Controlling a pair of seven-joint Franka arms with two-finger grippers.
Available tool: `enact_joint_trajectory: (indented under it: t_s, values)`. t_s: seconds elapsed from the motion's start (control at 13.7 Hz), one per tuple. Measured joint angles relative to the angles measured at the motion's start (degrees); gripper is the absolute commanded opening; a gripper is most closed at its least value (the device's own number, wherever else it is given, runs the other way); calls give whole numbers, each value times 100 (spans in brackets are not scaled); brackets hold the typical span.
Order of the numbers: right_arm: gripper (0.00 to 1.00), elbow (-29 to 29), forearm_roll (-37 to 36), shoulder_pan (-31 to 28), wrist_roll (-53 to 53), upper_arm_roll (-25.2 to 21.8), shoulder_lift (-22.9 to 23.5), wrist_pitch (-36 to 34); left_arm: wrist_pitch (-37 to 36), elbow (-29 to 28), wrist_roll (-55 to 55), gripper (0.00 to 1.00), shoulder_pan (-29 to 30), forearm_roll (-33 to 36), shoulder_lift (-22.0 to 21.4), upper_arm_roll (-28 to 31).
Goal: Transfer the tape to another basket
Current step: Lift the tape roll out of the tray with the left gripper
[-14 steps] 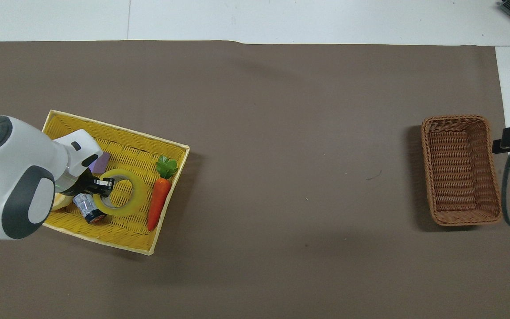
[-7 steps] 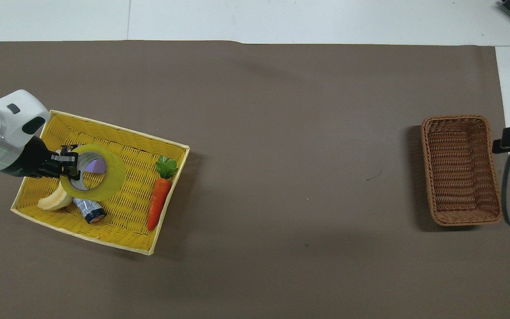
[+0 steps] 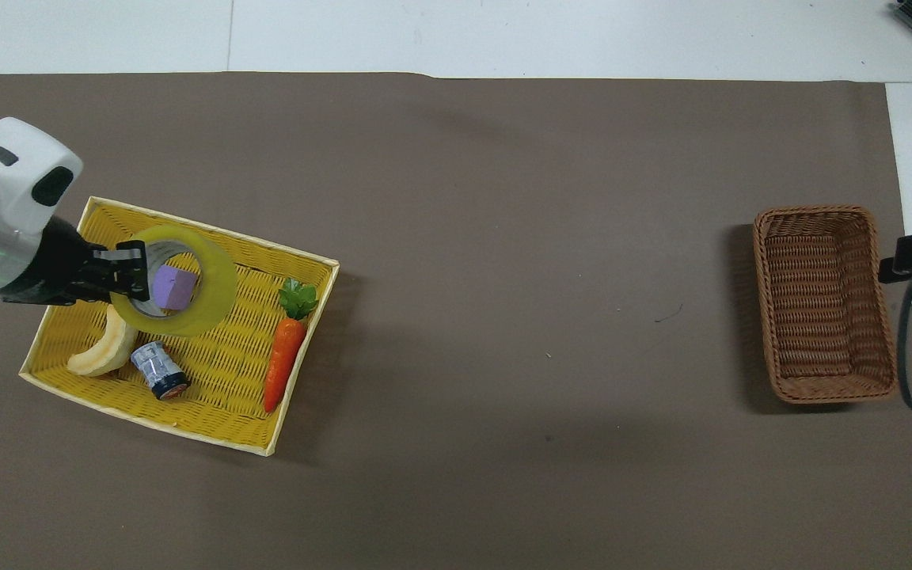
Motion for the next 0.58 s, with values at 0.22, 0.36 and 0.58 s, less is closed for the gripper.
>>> enact_joint_trajectory:
  t_s: [0.22, 0.36, 0.58]
  values:
    - [100, 0, 0, 1, 0, -1, 0, -34, 518, -25, -952, 0, -560, -220, 48, -73]
    - [100, -1, 0, 2, -22, 1, 0, -40, 724, -65, -1190, 0, -774, -426, 93, -82]
    - [100, -82, 62, 183, -397, 57, 6, 97, 992, -205, -1409, 0, -939, -692, 102, -77]
